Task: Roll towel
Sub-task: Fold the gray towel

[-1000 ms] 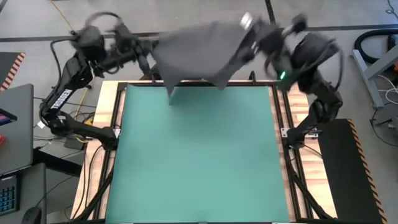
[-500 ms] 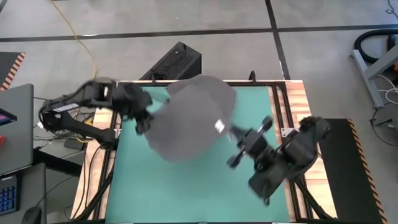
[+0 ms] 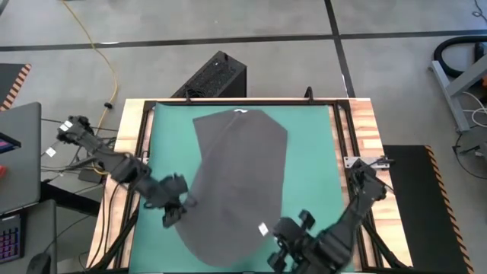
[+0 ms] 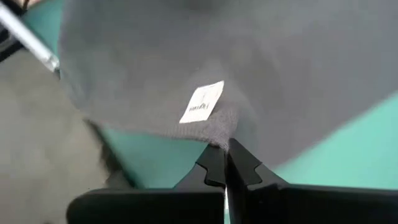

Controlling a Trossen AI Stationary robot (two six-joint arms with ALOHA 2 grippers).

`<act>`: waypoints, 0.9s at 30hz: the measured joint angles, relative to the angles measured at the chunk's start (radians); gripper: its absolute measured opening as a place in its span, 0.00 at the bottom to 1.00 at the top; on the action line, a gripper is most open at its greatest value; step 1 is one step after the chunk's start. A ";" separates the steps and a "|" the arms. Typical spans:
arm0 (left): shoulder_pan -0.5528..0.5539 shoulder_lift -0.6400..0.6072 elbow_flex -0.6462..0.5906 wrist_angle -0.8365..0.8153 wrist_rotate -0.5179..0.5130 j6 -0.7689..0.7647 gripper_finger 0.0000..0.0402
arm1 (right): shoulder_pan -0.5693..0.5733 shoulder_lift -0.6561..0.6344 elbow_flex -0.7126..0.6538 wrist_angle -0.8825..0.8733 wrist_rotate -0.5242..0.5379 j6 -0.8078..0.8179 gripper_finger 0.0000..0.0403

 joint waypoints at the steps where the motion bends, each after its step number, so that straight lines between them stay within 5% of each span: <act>1: -0.036 0.000 -0.007 0.015 -0.013 -0.037 0.00 | 0.013 -0.002 0.000 0.000 -0.010 0.034 0.02; 8: -0.206 0.001 -0.006 0.142 -0.054 -0.165 0.00 | 0.065 -0.053 0.002 -0.007 -0.014 0.161 0.02; 15: -0.195 -0.007 -0.006 0.132 -0.139 -0.135 0.00 | -0.015 -0.099 0.002 -0.006 0.052 0.016 0.02; 20: -0.145 -0.065 -0.006 0.071 -0.324 -0.141 0.00 | -0.157 -0.142 0.002 -0.007 0.090 -0.189 0.02; 27: -0.012 -0.153 -0.006 -0.220 -0.598 -0.222 0.00 | -0.392 -0.179 0.002 -0.006 0.096 -0.465 0.02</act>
